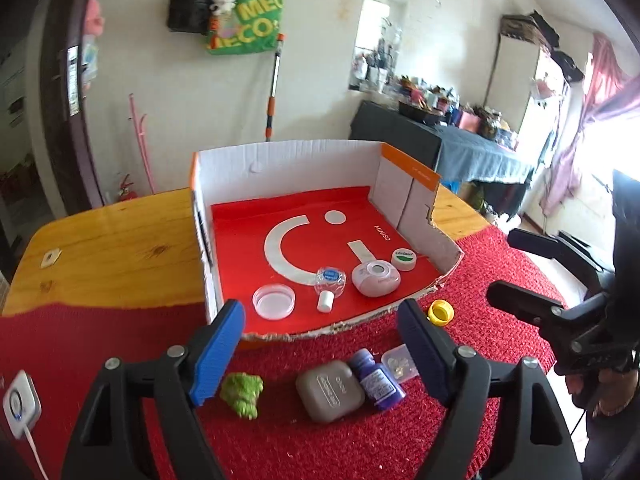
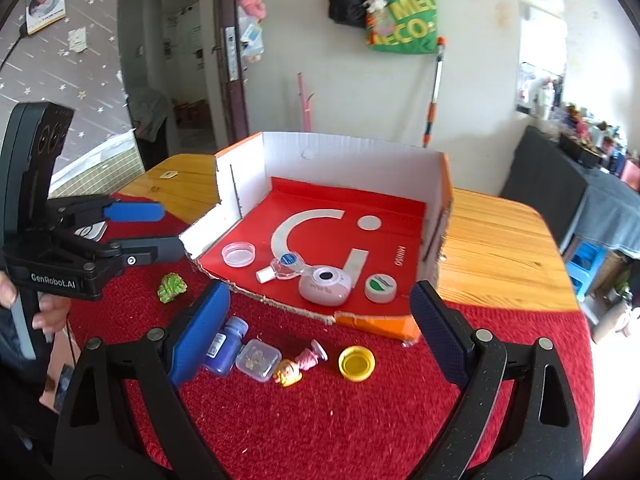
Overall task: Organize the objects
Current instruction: 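Withdraw both open tools from the box toward the remaining items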
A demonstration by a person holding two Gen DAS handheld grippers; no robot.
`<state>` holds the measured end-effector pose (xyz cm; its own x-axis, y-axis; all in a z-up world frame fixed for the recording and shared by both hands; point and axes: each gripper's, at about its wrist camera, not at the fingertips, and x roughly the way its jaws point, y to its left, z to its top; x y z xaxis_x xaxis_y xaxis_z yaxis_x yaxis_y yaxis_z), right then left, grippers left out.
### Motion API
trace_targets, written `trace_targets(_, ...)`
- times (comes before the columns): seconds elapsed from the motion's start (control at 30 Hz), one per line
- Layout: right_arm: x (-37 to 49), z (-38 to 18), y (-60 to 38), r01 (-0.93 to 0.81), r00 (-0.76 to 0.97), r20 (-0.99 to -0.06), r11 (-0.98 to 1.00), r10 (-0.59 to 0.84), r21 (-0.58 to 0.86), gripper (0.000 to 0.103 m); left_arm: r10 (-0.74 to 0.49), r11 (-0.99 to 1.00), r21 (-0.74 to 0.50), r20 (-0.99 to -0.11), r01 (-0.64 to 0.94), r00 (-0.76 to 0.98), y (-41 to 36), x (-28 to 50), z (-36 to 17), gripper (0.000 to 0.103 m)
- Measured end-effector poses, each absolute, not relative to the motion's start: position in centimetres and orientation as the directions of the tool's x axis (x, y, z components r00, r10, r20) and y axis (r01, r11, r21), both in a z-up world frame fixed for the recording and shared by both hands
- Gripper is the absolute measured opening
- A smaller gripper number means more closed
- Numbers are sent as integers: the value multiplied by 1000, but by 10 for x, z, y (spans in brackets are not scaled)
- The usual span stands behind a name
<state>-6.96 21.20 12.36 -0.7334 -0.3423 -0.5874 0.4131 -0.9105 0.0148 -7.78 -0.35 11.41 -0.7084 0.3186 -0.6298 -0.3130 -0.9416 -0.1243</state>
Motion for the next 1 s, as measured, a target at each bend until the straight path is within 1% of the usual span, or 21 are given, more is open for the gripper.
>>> trace_targets(0.03, -64, 125, 213, 403, -743, -581, -915, -331, 6, 92, 314, -945, -130, -621, -300, -718, -5, -74, 112, 81)
trace_targets(0.1, -55, 125, 212, 381, -765, -565, -925, -311, -7, 95, 297, -952, -129, -610, -278, -734, -7, -69, 109, 85)
trace_targets(0.13, -51, 124, 212, 367, -775, -556, -930, -300, -10, 97, 289, -955, -126, -605, -269, -742, -8, -65, 108, 90)
trace_targets(0.17, -47, 123, 212, 357, -782, -550, -934, -294, -8, 97, 280, -958, -122, -600, -260, -749, -9, -62, 105, 94)
trace_targets(0.2, -43, 121, 212, 346, -789, -542, -938, -289, -5, 97, 273, -960, -119, -597, -253, -755, -10, -59, 103, 95)
trace_targets(0.33, -33, 111, 211, 302, -810, -529, -953, -254, -4, 98, 247, -968, -113, -587, -223, -771, -10, -47, 92, 97)
trace_targets(0.6, -23, 83, 207, 243, -817, -530, -969, -228, 42, 98, 178, -984, -103, -558, -145, -810, -10, -27, 70, 98)
trace_targets(1.0, -20, 55, 213, 204, -802, -559, -976, -211, 77, 98, 154, -988, -93, -609, -123, -778, -6, -27, 45, 98)
